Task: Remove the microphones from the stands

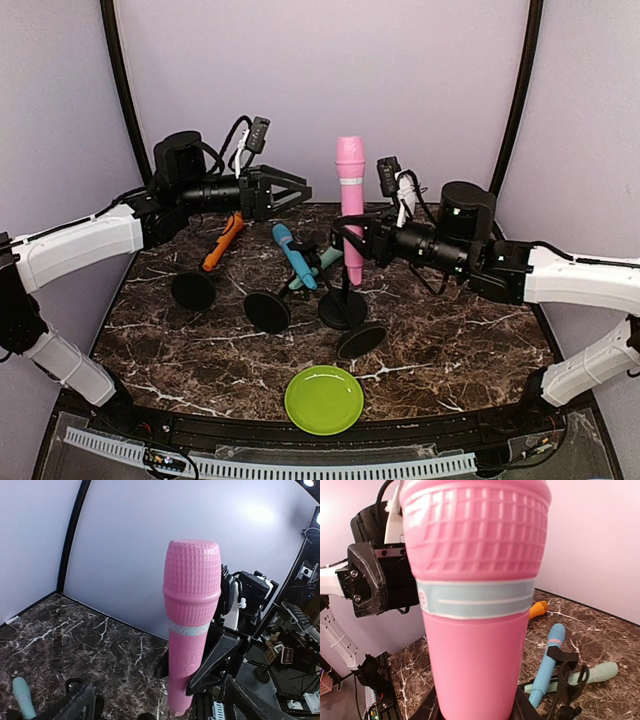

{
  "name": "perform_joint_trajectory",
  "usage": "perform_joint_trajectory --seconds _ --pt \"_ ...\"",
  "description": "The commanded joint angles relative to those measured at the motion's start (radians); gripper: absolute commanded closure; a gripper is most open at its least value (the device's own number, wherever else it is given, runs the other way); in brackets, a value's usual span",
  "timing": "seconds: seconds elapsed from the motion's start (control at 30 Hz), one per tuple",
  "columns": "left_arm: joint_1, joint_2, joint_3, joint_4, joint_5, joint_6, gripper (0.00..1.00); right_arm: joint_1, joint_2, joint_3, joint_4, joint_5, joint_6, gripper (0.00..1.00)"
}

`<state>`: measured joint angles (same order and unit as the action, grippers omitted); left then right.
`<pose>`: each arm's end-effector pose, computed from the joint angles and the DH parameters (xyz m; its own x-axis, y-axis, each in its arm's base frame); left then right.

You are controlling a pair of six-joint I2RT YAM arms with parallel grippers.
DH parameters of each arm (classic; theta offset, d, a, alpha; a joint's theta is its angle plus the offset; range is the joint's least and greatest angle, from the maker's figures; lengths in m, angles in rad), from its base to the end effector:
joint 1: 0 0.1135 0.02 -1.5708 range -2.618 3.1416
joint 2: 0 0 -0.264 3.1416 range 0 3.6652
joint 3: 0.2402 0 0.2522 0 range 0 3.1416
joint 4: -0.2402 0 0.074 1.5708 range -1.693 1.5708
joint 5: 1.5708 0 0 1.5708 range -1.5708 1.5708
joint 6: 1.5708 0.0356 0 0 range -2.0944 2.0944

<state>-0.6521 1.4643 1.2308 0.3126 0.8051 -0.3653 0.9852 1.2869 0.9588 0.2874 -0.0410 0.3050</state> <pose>0.2566 -0.2282 0.3855 -0.2956 -0.0858 -0.9514 0.9488 0.0900 -0.3029 0.1683 0.2565 0.3403 -0.2783 0.1232 -0.9526 -0.8091 0.5044 0.3016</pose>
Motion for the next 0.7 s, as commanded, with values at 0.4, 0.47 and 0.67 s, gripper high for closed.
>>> perform_joint_trajectory --seconds 0.4,0.47,0.67 --pt "0.094 -0.144 -0.078 -0.160 -0.310 0.037 0.06 -0.238 -0.230 -0.165 -0.312 0.261 0.067 0.88" --pt "0.095 -0.140 -0.077 -0.173 -0.323 0.036 0.06 -0.293 -0.194 -0.189 -0.332 0.245 0.093 0.88" --pt "0.097 -0.140 -0.078 -0.207 -0.350 0.044 0.06 -0.424 -0.022 -0.204 -0.391 0.222 0.159 0.88"
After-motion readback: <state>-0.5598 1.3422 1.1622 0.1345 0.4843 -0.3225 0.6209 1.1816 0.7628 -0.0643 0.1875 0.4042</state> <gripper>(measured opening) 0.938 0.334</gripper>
